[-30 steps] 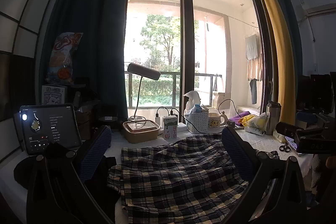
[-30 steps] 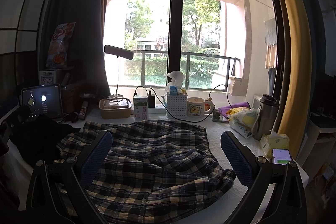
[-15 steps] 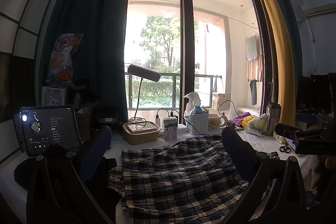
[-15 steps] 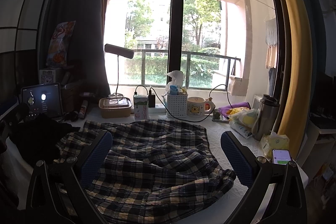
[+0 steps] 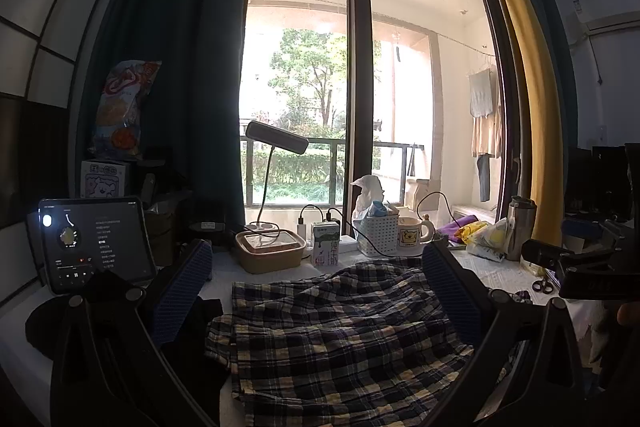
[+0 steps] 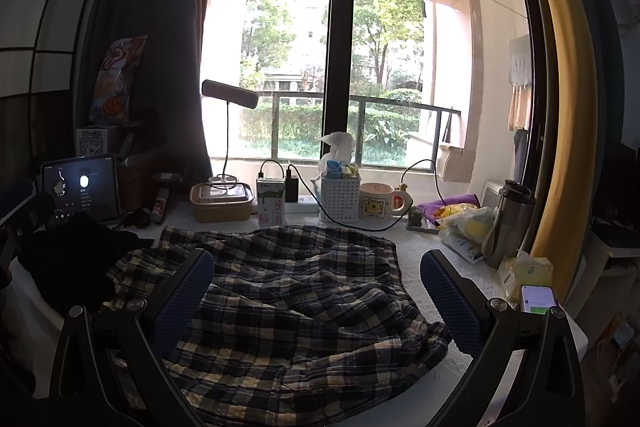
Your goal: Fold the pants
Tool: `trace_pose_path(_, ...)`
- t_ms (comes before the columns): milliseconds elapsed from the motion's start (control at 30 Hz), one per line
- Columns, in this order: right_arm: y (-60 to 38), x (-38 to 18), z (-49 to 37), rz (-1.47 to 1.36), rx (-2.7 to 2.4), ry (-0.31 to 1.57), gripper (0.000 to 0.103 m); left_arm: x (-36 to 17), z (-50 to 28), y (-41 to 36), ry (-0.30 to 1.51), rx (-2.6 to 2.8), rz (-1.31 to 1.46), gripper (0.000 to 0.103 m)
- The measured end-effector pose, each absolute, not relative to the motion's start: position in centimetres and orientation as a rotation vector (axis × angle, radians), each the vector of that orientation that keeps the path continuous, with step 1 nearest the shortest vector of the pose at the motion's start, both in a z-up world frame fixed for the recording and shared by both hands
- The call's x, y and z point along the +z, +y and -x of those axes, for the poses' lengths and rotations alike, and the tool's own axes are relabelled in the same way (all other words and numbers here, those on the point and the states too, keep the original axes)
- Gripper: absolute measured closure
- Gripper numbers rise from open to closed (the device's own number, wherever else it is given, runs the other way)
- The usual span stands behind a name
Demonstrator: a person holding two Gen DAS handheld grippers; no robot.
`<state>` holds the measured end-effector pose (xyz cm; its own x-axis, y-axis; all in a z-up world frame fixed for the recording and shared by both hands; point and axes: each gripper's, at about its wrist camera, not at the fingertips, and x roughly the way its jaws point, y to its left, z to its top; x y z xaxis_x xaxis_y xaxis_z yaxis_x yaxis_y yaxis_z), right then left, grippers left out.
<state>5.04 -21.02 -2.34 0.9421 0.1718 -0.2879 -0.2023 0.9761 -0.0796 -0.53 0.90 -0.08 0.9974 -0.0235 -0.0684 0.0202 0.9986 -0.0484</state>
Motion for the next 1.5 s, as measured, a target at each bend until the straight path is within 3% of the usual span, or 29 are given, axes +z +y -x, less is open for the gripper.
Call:
trace_pose_path(533, -20.2, -5.0, -9.2, 0.114, 0.211, 0.384, 0.0, -1.6, -3.3, 2.6, 0.158, 0.02, 0.018, 0.0)
trace_pose_path(1100, -26.2, -6.5, -24.2, 0.079, 0.15, 0.572, 0.0, -6.4, -23.6, 10.6, 0.614, 0.037, -0.004, 0.0)
trace_pose_path(1500, -29.7, -9.9, -37.1, 0.126, 0.108, 0.737, 0.002, -13.9, -34.8, 12.1, 0.982, -0.007, -0.047, 0.018)
